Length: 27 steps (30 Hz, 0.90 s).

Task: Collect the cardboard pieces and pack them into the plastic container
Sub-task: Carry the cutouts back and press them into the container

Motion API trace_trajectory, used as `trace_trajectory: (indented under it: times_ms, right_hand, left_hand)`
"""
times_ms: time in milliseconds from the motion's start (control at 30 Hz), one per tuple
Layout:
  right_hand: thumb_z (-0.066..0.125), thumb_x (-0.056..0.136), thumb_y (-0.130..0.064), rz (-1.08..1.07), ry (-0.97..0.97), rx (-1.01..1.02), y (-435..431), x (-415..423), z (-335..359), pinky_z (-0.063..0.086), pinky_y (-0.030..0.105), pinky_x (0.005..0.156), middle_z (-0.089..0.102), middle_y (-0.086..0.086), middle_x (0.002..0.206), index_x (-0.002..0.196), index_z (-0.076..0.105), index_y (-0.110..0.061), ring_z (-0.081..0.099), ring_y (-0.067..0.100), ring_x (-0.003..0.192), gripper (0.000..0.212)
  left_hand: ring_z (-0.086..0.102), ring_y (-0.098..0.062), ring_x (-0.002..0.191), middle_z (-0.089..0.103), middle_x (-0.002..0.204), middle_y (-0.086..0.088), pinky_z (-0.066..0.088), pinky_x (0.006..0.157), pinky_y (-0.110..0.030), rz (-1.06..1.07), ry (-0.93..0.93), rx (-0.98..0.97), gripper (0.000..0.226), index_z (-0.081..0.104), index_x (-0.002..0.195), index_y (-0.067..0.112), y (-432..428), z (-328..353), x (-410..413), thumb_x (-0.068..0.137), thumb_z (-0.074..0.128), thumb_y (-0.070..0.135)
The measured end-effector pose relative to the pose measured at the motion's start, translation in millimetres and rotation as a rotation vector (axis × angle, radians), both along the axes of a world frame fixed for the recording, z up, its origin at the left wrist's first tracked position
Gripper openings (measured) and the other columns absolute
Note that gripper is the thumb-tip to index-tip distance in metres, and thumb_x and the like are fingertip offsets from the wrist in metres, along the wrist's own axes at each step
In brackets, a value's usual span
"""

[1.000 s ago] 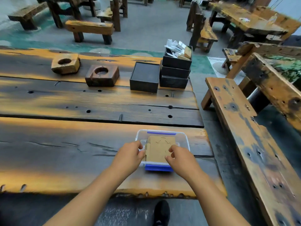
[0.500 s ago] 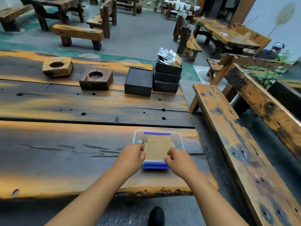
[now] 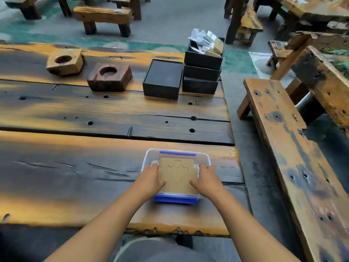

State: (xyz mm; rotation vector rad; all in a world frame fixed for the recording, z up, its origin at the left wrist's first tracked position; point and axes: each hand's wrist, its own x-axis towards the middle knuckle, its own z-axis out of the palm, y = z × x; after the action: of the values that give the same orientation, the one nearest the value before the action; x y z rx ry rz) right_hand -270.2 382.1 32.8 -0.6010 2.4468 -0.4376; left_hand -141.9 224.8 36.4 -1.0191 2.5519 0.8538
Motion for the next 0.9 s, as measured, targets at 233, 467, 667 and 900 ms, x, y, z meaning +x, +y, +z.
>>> trace_trajectory:
  times_ms: [233, 467, 667, 900]
  right_hand:
    - [0.072, 0.074, -0.04, 0.049, -0.216, 0.127, -15, -22, -25, 0.048, 0.033, 0.081, 0.046, 0.012, 0.131, 0.135, 0.035, -0.015, 0.059, 0.028, 0.108, 0.075]
    - [0.081, 0.068, -0.039, 0.088, -0.364, 0.145, -32, -42, -39, 0.046, 0.028, 0.085, 0.057, 0.003, 0.128, 0.132, 0.041, -0.019, 0.056, 0.018, 0.104, 0.078]
    - [0.081, 0.066, -0.043, 0.093, -0.46, 0.201, -40, -58, -46, 0.041, 0.027, 0.08, 0.057, -0.003, 0.124, 0.135, 0.04, -0.026, 0.049, 0.013, 0.095, 0.082]
    - [0.072, 0.06, -0.066, 0.072, -0.411, 0.183, -44, -63, -56, 0.051, 0.033, 0.09, 0.049, 0.004, 0.127, 0.129, 0.055, -0.015, 0.057, 0.021, 0.106, 0.088]
  left_hand:
    - [0.059, -0.026, 0.115, 0.059, 0.13, -0.008, 0.048, 0.093, -0.035, 0.041, -0.148, 0.148, 0.069, 0.038, 0.136, 0.012, -6, -16, -30, 0.082, 0.072, 0.04]
    - [0.06, -0.022, 0.108, 0.062, 0.123, -0.005, 0.044, 0.083, -0.026, -0.001, -0.24, 0.237, 0.071, 0.046, 0.132, 0.014, -29, -34, -50, 0.074, 0.079, 0.04]
    - [0.063, -0.021, 0.108, 0.064, 0.126, -0.003, 0.052, 0.093, -0.031, -0.046, -0.381, 0.37, 0.072, 0.059, 0.128, 0.02, -50, -41, -66, 0.065, 0.086, 0.043]
    - [0.063, -0.019, 0.111, 0.063, 0.128, -0.001, 0.052, 0.095, -0.032, -0.067, -0.389, 0.462, 0.074, 0.06, 0.128, 0.021, -62, -46, -65, 0.064, 0.085, 0.049]
